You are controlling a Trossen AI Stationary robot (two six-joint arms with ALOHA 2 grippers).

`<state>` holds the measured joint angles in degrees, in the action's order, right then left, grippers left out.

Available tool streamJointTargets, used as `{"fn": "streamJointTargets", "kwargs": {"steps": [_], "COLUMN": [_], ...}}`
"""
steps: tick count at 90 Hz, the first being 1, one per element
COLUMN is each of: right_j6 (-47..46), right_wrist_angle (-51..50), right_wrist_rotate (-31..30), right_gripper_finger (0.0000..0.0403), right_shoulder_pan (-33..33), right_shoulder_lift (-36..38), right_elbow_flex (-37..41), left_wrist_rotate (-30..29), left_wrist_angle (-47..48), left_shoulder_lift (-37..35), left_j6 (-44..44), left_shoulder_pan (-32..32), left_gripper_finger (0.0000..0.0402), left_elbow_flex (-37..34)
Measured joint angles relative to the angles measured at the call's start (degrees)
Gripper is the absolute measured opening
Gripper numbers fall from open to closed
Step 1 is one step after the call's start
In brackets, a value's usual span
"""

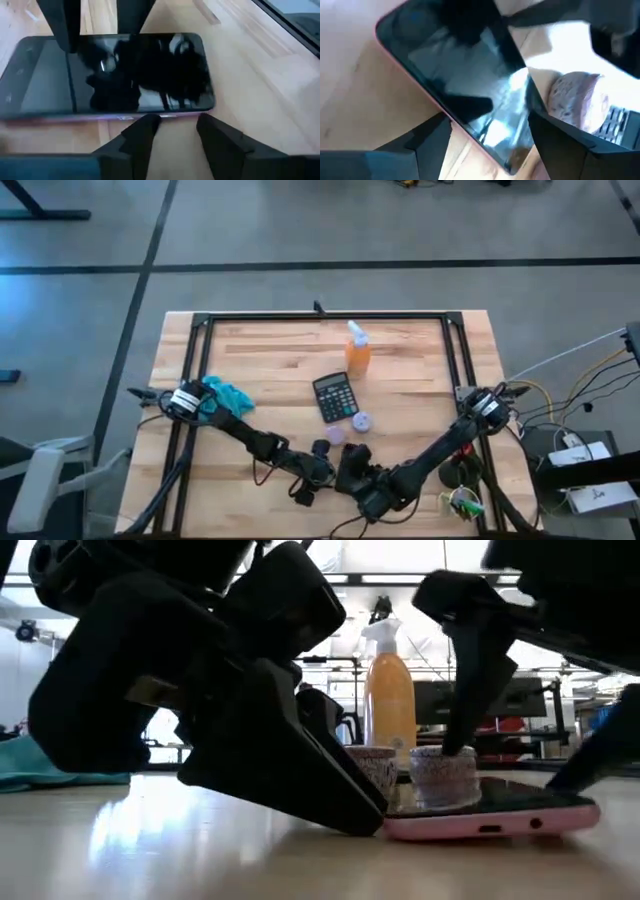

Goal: Apply microfiber cloth
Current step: Spray the back and front of the pink cellphone using the orange spray bottle

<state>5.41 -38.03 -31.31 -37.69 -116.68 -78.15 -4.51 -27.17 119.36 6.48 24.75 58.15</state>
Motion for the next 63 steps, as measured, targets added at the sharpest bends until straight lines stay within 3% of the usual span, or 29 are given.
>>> {"fn": "streamJointTargets", "kwargs": {"steps": [63], "right_j6": [0.9], "right_wrist_angle": [5.3], "right_wrist_rotate": [-0.1], "right_gripper_finger": [0.0199], "right_shoulder_pan": [-0.7], "right_shoulder_lift": [0.7], "right_elbow_flex": [-0.4], "left_wrist_rotate": [0.6], "left_wrist_angle": [0.0], "left_shoulder_lift": [-0.2], "left_j6": [1.7], "left_shoulder_pan": [-0.1], "left_gripper_finger": [0.0149], "left_elbow_flex": [-0.7]}}
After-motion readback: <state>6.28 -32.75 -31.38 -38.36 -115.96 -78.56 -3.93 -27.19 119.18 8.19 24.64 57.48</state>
